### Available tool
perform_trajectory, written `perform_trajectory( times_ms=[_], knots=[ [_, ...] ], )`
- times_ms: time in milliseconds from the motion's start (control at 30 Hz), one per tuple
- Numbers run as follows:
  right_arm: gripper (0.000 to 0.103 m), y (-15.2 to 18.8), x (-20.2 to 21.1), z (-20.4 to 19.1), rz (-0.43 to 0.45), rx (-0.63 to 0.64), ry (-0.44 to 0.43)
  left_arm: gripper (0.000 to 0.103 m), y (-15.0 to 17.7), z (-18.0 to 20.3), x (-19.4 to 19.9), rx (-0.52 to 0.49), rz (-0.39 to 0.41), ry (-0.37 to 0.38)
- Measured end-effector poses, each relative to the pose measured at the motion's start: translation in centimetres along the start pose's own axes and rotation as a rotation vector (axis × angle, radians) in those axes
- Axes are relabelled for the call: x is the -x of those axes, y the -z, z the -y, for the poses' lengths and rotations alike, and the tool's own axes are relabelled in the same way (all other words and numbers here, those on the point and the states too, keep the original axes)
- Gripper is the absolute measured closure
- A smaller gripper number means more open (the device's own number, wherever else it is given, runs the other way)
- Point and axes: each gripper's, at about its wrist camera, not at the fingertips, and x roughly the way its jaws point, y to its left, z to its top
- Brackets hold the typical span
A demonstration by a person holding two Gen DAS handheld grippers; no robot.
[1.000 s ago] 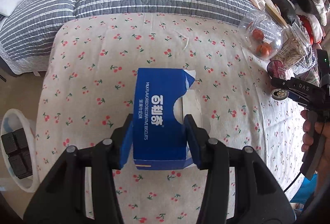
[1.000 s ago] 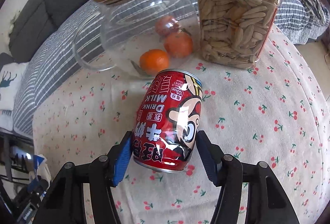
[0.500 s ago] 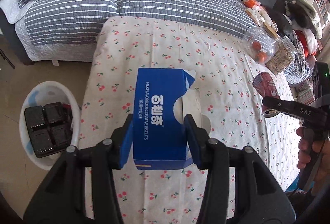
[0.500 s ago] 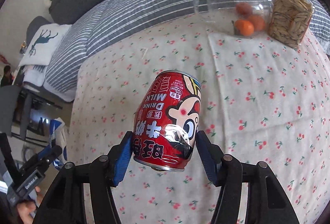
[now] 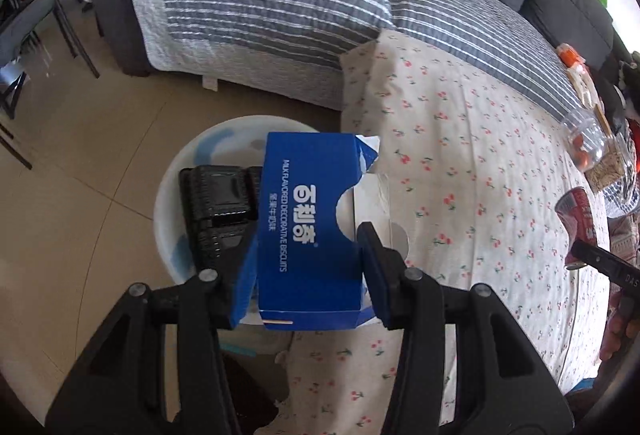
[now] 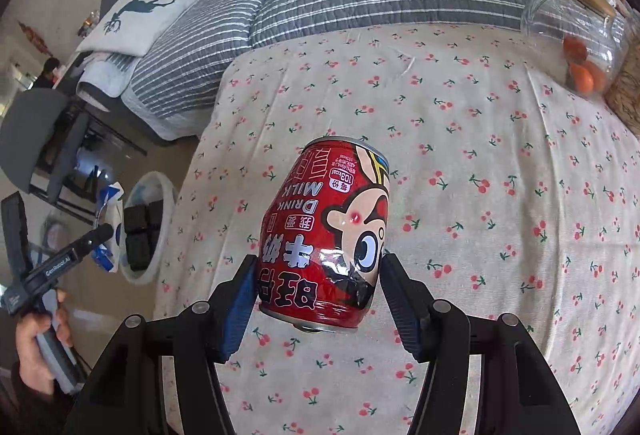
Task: Collect trash
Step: 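Carry the blue tissue box over the bin and open the left gripper, then lower the red milk can into the bin and open the right gripper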
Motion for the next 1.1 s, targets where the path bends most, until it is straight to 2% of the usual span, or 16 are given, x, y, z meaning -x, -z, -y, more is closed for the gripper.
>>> perform_trajectory(
  times_ms=[133,400,467,533,567,600,633,733,800,933,1100],
  knots=[
    [0.041,-0.2,-0.7,-0.6,-0.007,0.003,0.003,0.053,-0.2,-1.8,-1.4,0.031,-0.025,-0.038],
    [0.041,-0.5,-1.4,-1.1,-0.013,0.012,0.007,0.051,-0.6,-1.8,-3.3,0.024,-0.050,-0.068],
    [0.041,-0.6,-1.4,-1.2,-0.012,0.014,0.009,0.046,-0.7,-1.7,-3.9,0.019,-0.072,-0.072],
    [0.041,-0.6,-1.4,-1.3,-0.010,0.018,0.010,0.037,-0.7,-1.8,-4.1,0.033,-0.090,-0.076],
    [0.041,-0.7,-1.4,-1.6,-0.007,0.022,0.011,0.027,-0.7,-1.9,-3.9,0.042,-0.089,-0.067],
    [0.041,-0.7,-1.3,-1.8,-0.004,0.028,0.009,0.021,-0.7,-2.0,-3.4,0.049,-0.082,-0.056],
    [0.041,-0.7,-1.2,-2.2,-0.001,0.035,0.004,0.018,-0.8,-2.1,-3.1,0.053,-0.080,-0.049],
    [0.041,-0.6,-0.9,-4.2,0.009,0.084,-0.007,0.013,-0.5,-2.7,-1.2,0.057,-0.054,-0.051],
    [0.041,-0.5,-0.9,-6.1,0.011,0.120,-0.021,0.004,-0.2,-3.1,-0.2,0.049,-0.043,-0.079],
    [0.041,-0.2,-1.9,-10.5,0.009,0.187,-0.069,0.002,0.9,-4.0,1.2,-0.003,-0.039,-0.124],
    [0.041,0.2,-5.2,-16.1,-0.013,0.248,-0.124,0.001,2.0,-5.7,1.2,-0.052,-0.060,-0.173]
  ],
)
